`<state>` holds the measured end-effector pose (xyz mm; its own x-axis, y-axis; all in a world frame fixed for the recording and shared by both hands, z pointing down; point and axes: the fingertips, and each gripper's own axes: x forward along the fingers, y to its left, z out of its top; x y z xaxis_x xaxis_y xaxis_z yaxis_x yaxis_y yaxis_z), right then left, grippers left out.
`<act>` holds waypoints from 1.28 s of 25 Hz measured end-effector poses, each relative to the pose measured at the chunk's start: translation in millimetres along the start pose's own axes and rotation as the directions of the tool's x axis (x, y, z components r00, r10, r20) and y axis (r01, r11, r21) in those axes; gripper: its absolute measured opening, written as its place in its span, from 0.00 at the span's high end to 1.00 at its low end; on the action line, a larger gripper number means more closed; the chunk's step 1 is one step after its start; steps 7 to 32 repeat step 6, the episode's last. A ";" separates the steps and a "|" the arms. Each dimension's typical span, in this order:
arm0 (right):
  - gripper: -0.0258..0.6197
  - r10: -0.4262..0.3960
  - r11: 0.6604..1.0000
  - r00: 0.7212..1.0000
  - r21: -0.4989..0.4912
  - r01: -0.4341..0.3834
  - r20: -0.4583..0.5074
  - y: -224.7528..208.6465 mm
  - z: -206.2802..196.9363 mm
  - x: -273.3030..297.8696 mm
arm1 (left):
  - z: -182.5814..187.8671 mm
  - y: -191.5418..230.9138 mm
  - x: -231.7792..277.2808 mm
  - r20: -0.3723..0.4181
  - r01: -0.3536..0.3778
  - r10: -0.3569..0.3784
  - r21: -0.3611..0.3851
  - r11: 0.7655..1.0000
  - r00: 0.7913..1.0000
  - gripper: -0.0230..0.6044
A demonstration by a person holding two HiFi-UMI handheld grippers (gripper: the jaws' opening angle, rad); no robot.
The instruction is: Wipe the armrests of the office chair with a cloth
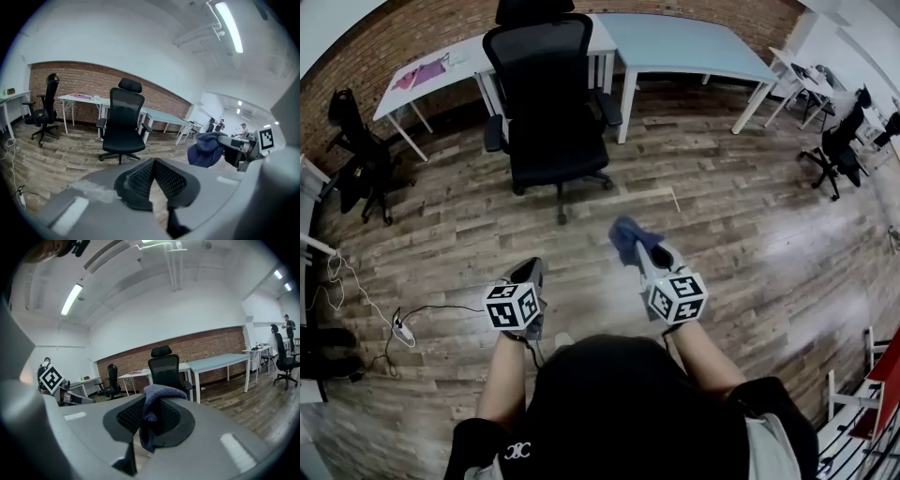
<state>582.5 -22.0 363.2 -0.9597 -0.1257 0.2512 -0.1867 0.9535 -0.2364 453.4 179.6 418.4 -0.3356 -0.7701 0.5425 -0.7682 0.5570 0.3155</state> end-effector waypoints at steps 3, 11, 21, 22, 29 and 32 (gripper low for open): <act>0.89 0.023 1.000 1.000 -0.003 -0.023 -0.008 4.4 -7.3 -3.8 | -7.0 3.8 -9.3 0.012 -0.025 0.026 -0.015 1.000 1.000 0.96; 0.89 0.048 0.999 0.999 -0.010 -0.048 -0.008 8.7 -9.7 -8.0 | -10.1 5.6 -17.2 0.027 -0.047 0.048 -0.030 0.998 0.998 0.96; 0.89 0.048 0.999 0.999 -0.010 -0.048 -0.008 8.7 -9.7 -8.0 | -10.1 5.6 -17.2 0.027 -0.047 0.048 -0.030 0.998 0.998 0.96; 0.89 0.048 0.999 0.999 -0.010 -0.048 -0.008 8.7 -9.7 -8.0 | -10.1 5.6 -17.2 0.027 -0.047 0.048 -0.030 0.998 0.998 0.96; 0.89 0.048 0.999 0.999 -0.010 -0.048 -0.008 8.7 -9.7 -8.0 | -10.1 5.6 -17.2 0.027 -0.047 0.048 -0.030 0.998 0.998 0.96; 0.89 0.048 0.999 0.999 -0.010 -0.048 -0.008 8.7 -9.7 -8.0 | -10.1 5.6 -17.2 0.027 -0.047 0.048 -0.030 0.998 0.998 0.96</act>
